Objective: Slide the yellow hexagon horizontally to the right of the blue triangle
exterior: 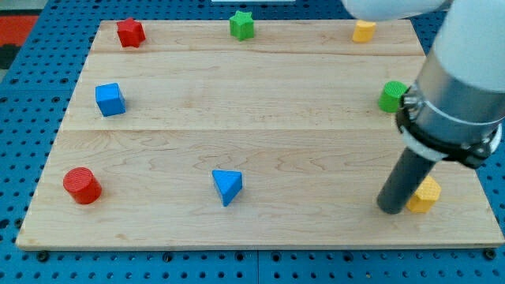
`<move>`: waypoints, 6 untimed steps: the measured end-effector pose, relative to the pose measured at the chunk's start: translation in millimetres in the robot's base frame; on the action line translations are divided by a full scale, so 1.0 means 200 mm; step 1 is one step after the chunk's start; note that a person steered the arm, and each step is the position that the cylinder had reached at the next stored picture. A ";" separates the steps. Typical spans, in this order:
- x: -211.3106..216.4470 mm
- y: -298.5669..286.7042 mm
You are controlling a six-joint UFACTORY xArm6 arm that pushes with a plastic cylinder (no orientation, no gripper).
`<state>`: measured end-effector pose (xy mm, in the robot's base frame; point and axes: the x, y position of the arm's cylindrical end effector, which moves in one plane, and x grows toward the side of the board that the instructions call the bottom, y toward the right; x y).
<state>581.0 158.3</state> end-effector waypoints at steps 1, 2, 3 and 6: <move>0.15 0.20; 0.03 0.48; -0.11 0.35; -0.09 0.15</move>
